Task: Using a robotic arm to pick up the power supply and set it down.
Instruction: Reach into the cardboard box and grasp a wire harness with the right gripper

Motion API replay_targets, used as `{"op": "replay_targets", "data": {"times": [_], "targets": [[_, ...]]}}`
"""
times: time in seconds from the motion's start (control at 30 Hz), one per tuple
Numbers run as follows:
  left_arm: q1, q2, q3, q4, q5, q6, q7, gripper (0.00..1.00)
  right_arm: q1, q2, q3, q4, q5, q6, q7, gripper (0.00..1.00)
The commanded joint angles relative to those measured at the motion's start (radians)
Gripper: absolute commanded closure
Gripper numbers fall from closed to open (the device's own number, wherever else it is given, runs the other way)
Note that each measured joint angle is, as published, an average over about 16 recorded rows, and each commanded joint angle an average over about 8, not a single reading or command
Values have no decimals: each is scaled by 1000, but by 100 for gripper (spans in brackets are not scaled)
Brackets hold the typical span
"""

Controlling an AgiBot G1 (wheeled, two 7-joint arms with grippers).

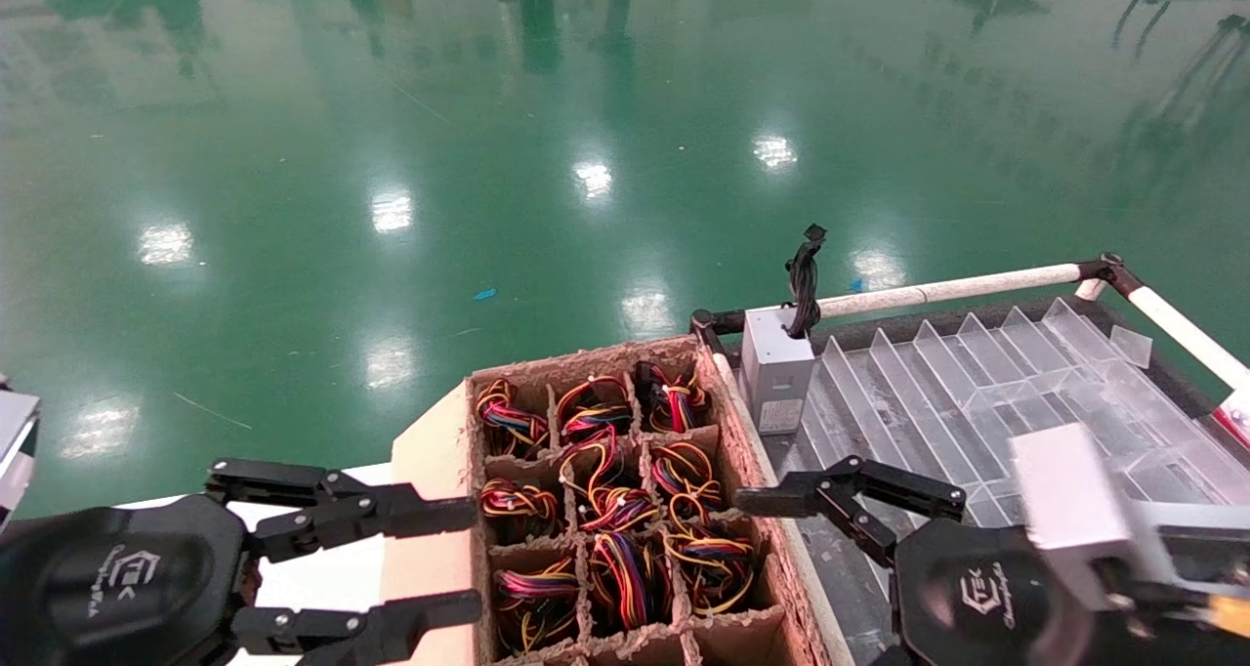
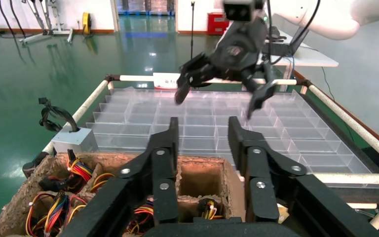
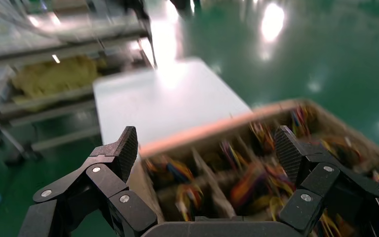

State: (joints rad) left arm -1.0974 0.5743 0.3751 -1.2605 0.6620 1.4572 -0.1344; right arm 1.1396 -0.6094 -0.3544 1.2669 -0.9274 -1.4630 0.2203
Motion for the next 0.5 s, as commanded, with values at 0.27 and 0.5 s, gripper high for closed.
{"op": "replay_targets", "data": {"times": [0.27,0.5], "targets": [[0,0,0,0,0,0,0,100,104,-63,-91,-73,-186,-10,14,1],[0,0,0,0,0,0,0,100,214,-148,-169,-187,-335,-45,-19,62]]}}
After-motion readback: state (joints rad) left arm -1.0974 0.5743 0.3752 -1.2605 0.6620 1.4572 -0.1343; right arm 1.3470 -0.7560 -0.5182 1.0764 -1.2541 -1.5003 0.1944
